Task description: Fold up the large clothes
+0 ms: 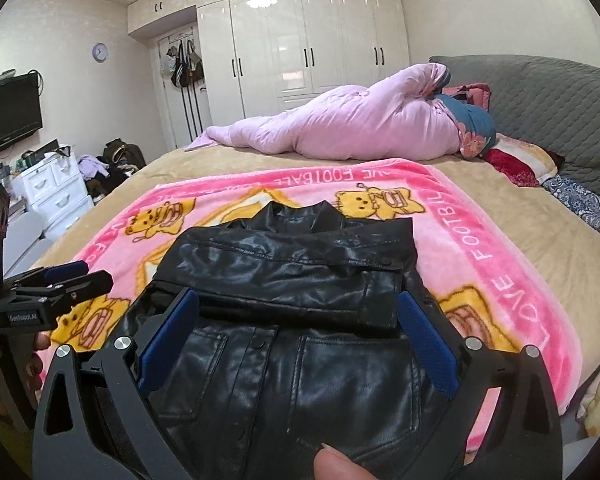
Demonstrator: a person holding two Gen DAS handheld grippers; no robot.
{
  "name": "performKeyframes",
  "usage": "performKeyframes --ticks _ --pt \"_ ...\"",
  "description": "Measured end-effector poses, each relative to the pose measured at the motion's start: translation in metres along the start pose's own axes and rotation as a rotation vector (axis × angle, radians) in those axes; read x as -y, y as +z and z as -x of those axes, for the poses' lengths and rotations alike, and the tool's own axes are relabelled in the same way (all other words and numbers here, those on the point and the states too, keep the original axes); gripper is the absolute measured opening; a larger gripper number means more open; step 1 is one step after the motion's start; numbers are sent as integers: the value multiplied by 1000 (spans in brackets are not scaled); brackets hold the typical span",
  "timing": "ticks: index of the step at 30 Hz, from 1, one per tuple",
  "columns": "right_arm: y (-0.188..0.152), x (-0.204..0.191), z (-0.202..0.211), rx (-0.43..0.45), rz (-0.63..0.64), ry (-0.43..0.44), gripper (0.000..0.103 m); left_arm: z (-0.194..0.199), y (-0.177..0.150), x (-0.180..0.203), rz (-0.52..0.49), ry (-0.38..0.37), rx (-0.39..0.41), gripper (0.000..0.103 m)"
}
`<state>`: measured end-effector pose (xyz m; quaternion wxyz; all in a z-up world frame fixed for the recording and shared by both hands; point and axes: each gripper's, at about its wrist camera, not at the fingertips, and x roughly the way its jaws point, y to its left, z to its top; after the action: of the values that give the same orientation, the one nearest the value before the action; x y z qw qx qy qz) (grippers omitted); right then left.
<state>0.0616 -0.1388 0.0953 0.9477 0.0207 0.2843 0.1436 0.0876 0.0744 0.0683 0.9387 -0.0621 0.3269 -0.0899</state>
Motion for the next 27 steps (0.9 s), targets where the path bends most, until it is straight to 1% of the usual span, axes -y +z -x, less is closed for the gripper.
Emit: performKeyframes --ticks 6,15,22,27 --pt "-8 3 14 -2 11 -8 99 12 -8 -13 14 27 1 94" --pt "-27 19 24 -42 6 -37 99 23 -24 -24 12 60 -20 94" --pt "-50 28 27 -92 25 -69 99 26 -38 -35 16 96 -51 94" --pt "-65 41 27 -127 10 -90 99 23 -56 -48 37 130 -95 94"
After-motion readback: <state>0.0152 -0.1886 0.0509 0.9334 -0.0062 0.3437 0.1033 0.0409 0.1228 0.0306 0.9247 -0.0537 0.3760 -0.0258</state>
